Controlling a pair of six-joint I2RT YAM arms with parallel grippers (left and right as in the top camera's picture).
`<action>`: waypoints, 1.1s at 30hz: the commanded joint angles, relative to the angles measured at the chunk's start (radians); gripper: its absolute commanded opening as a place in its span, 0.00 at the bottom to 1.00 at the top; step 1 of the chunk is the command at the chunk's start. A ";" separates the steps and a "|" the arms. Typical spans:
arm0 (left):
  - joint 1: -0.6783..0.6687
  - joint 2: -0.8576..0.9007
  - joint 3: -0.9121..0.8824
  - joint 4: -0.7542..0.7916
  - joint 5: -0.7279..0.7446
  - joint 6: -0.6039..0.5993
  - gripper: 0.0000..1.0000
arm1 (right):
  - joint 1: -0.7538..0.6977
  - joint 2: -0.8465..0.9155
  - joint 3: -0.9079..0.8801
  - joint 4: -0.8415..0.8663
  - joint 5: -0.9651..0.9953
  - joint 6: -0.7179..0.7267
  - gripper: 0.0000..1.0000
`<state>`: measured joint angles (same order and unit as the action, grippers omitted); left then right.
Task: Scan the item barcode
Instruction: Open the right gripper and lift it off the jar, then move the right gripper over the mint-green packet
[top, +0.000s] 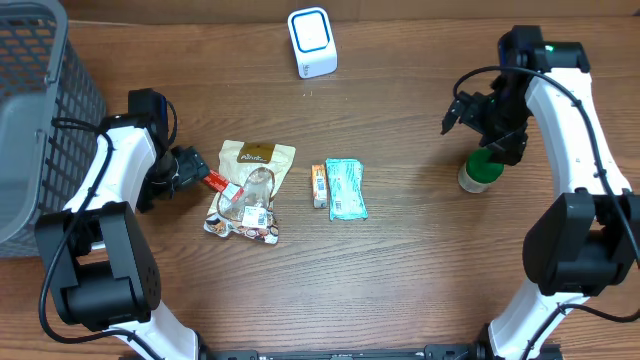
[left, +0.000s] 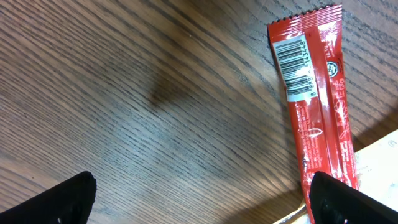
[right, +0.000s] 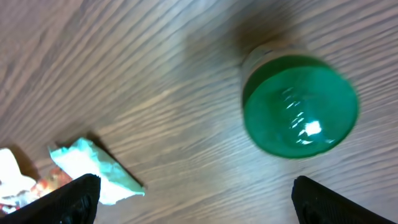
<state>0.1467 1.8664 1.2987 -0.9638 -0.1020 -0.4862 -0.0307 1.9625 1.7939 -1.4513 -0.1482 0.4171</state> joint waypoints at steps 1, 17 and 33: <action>0.010 -0.002 0.019 0.001 -0.021 0.015 0.99 | 0.041 -0.019 0.002 -0.020 -0.011 -0.006 1.00; 0.010 -0.002 0.019 0.001 -0.021 0.015 1.00 | 0.399 -0.019 0.000 0.071 -0.011 0.002 0.53; 0.010 -0.002 0.019 0.001 -0.021 0.015 1.00 | 0.725 0.013 -0.008 0.412 -0.010 0.025 0.09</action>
<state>0.1467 1.8664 1.2987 -0.9642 -0.1020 -0.4858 0.6827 1.9629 1.7912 -1.0569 -0.1600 0.4332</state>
